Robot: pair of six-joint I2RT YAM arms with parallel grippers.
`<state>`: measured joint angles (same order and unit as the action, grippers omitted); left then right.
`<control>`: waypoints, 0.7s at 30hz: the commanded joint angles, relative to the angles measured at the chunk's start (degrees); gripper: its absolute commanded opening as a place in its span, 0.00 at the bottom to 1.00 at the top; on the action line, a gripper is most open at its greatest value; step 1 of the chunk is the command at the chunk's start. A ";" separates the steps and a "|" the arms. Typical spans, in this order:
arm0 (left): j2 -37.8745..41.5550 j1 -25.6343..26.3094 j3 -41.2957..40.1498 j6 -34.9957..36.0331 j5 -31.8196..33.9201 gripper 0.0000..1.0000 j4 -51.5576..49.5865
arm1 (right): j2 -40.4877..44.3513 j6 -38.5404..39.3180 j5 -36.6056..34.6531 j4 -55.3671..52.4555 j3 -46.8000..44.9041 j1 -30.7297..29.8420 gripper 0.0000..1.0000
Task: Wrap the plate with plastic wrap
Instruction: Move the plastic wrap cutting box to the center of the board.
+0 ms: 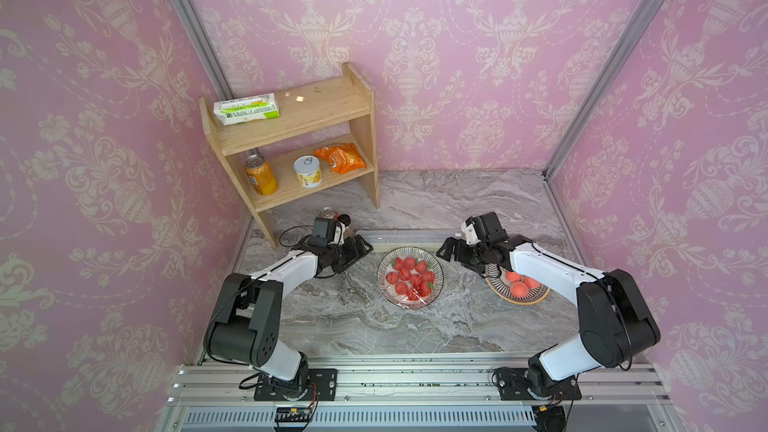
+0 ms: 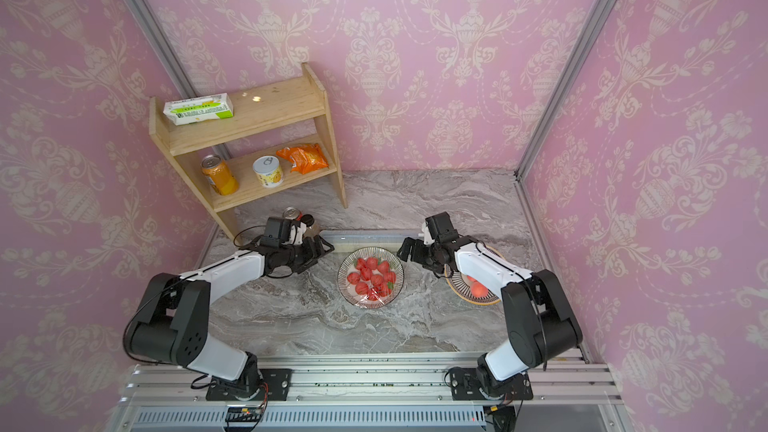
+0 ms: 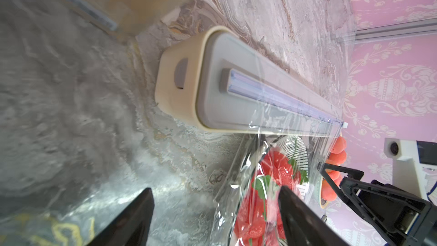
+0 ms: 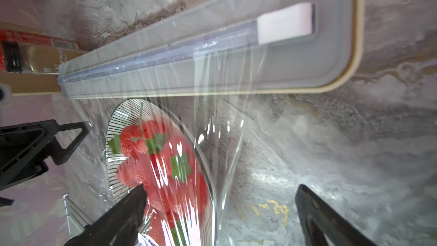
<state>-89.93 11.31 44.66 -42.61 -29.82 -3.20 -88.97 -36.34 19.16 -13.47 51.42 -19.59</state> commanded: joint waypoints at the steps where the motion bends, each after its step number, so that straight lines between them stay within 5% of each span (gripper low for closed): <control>1: -3.48 0.64 2.54 -2.16 -2.55 0.84 5.65 | -2.12 -1.96 3.25 6.20 1.82 0.02 1.00; 15: -14.75 0.55 14.63 1.01 -0.83 0.85 5.00 | -15.36 1.67 4.32 9.35 14.49 4.19 1.00; 21: -14.41 0.34 15.70 3.32 1.99 0.85 2.72 | -14.57 6.59 1.31 5.51 17.31 4.72 1.00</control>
<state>-104.90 11.81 59.24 -42.26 -30.30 1.10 -104.68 -33.47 22.48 -5.85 65.84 -15.16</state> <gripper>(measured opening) 0.846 0.997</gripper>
